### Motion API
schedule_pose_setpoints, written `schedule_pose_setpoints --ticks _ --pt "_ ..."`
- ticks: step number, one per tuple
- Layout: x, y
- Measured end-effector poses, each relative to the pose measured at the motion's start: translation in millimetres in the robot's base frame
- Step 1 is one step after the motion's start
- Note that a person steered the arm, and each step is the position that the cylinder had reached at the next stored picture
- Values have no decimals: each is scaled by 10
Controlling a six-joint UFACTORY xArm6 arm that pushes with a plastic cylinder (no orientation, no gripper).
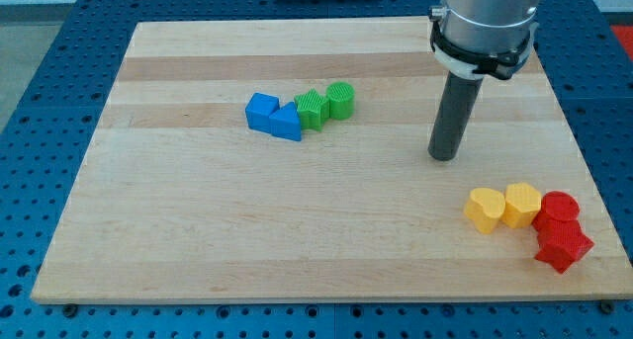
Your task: Place the blue blocks vertical to each other
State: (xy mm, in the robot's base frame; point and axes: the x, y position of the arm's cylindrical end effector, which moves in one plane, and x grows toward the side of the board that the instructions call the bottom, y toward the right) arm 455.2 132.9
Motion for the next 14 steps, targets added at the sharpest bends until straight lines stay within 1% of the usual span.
schedule_pose_setpoints --ticks 1,3,4,5,6,9,10,11,14 --pt "-31 -16" --pt "-1334 -465" --pt "-1954 -901" --pt "-1919 -1640" --pt "-1835 -2013" --pt "-1841 -2109" --pt "-1847 -2326" --pt "-1729 -2395" --pt "-629 -2356"
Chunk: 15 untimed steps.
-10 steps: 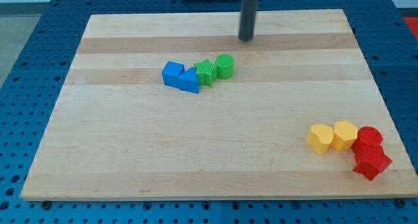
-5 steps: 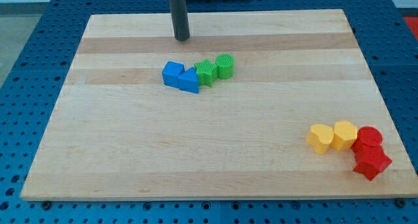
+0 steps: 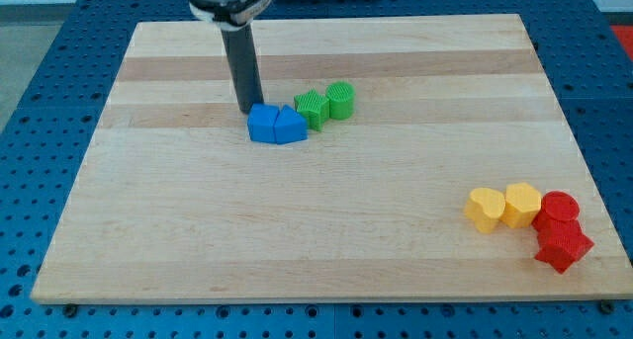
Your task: Place the blue blocks vertical to each other
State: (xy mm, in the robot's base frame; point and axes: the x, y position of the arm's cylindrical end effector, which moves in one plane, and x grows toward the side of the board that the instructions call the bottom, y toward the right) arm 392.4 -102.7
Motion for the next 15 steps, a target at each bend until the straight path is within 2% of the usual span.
schedule_pose_setpoints --ticks 2,3,4,6,7,8,9,10,13,14,15 --pt "1249 0" --pt "1436 0" --pt "1175 -23" --pt "-681 -231" --pt "-543 180" --pt "-508 184" --pt "-343 184" --pt "39 291" --pt "1451 897" --pt "1772 945" --pt "1771 784"
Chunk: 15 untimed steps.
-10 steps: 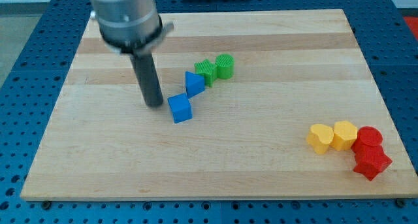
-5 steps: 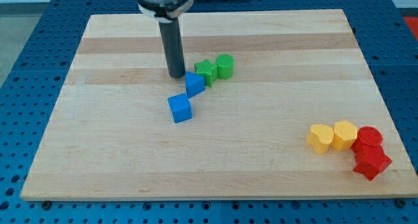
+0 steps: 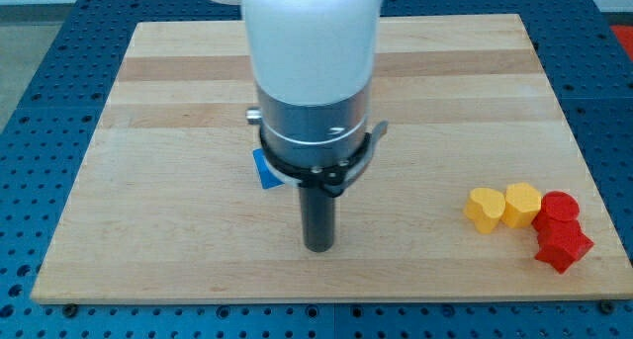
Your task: Place the blue blocks vertical to each other
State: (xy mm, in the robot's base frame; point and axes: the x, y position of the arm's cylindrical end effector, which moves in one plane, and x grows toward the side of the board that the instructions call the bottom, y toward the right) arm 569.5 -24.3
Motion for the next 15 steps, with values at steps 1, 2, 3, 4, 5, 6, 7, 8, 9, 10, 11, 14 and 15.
schedule_pose_setpoints --ticks 1,2,3,4,5,6,7,8,9,10,11,14,15 --pt "0 -493" --pt "-151 -931" --pt "-854 -1127" --pt "-1512 -867" --pt "-1320 -820" --pt "-1002 -824" --pt "-790 -755" --pt "-703 -544" --pt "-640 -609" --pt "-900 -746" --pt "-1445 -610" --pt "-832 -427" --pt "-526 -317"
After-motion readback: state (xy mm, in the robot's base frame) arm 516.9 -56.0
